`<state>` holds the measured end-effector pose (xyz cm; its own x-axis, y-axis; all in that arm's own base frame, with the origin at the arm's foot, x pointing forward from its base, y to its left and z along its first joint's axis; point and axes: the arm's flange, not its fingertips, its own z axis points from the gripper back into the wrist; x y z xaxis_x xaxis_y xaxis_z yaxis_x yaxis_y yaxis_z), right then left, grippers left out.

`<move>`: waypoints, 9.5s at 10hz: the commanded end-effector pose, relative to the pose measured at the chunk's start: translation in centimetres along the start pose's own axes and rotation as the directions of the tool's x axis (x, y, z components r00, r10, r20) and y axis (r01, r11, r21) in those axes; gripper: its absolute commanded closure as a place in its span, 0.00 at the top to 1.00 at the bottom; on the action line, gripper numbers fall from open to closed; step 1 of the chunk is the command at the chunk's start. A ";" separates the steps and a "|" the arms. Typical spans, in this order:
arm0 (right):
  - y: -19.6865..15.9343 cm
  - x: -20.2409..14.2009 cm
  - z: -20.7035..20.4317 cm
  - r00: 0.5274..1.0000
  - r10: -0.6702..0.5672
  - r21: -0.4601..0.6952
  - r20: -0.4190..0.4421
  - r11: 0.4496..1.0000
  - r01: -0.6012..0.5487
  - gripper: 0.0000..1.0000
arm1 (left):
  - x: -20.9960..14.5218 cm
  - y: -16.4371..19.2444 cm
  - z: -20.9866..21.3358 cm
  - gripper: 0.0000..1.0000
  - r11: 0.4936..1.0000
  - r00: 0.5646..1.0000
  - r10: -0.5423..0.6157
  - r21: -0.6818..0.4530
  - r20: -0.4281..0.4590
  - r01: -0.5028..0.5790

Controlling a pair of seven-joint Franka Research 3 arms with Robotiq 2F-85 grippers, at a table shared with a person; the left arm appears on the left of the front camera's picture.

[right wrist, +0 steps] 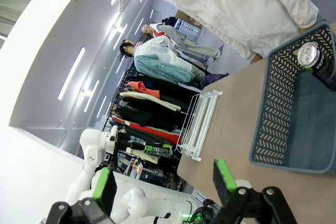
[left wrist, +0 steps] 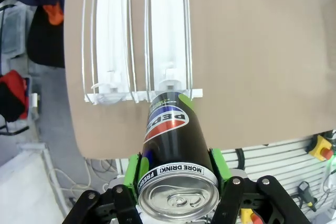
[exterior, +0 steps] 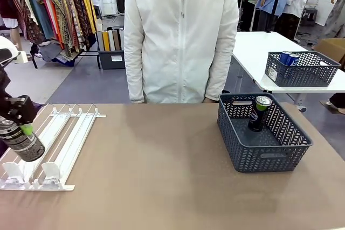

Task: Retrieve and store the cans from the dispenser.
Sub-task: Pick up one can from the Automatic Can Dispenser and place it in the middle of the table.

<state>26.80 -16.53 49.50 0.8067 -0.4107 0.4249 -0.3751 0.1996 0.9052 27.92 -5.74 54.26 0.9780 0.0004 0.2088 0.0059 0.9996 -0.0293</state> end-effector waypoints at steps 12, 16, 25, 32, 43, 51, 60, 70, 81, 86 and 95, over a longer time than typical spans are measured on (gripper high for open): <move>0.4 0.4 -0.3 1.000 0.008 0.020 0.021 1.000 -0.009 1.00 | 14.8 -33.8 -19.4 0.00 0.916 0.908 -0.400 -0.020 -0.126 0.401; 0.4 0.4 -0.3 1.000 0.008 0.020 0.021 1.000 -0.009 1.00 | 14.9 -33.6 -19.6 0.03 0.918 0.907 -0.396 -0.041 -0.146 0.395; 0.4 0.4 -0.3 1.000 0.008 0.020 0.021 1.000 -0.009 1.00 | 9.1 -22.2 -0.4 1.00 0.942 0.945 -0.307 -0.109 0.109 0.318; 0.4 0.4 -0.3 1.000 0.008 0.020 0.021 1.000 -0.009 1.00 | -0.6 9.9 -1.1 1.00 0.673 0.968 0.247 -0.726 0.040 -0.142; 0.4 0.4 -0.3 1.000 0.008 0.020 0.021 1.000 -0.009 1.00 | 0.1 15.5 -0.2 1.00 0.573 0.951 0.303 -0.810 0.063 -0.128; 0.4 0.4 -0.3 1.000 0.008 0.020 0.021 1.000 -0.009 1.00 | 0.1 15.5 -0.2 1.00 0.573 0.951 0.303 -0.810 0.063 -0.128; 0.4 0.4 -0.3 1.000 0.008 0.020 0.021 1.000 -0.009 1.00 | 0.1 15.5 -0.2 1.00 0.573 0.951 0.303 -0.810 0.063 -0.128; 0.4 0.4 -0.3 1.000 0.008 0.020 0.021 1.000 -0.009 1.00 | 0.1 15.5 -0.2 1.00 0.573 0.951 0.303 -0.810 0.063 -0.128; 0.4 0.4 -0.3 1.000 0.008 0.020 0.021 1.000 -0.009 1.00 | 0.1 15.5 -0.2 1.00 0.573 0.951 0.303 -0.810 0.063 -0.128; 0.4 0.4 -0.3 1.000 0.008 0.020 0.021 1.000 -0.009 1.00 | 0.1 15.5 -0.2 1.00 0.573 0.951 0.303 -0.810 0.063 -0.128; 0.4 0.4 -0.3 1.000 0.008 0.020 0.021 1.000 -0.009 1.00 | 0.1 15.5 -0.2 1.00 0.573 0.951 0.303 -0.810 0.063 -0.128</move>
<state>26.79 -16.55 49.50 0.8065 -0.4113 0.4248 -0.3750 0.1997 0.9053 27.99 9.88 53.63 0.9216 0.3093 0.2345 0.0253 0.5549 -0.8316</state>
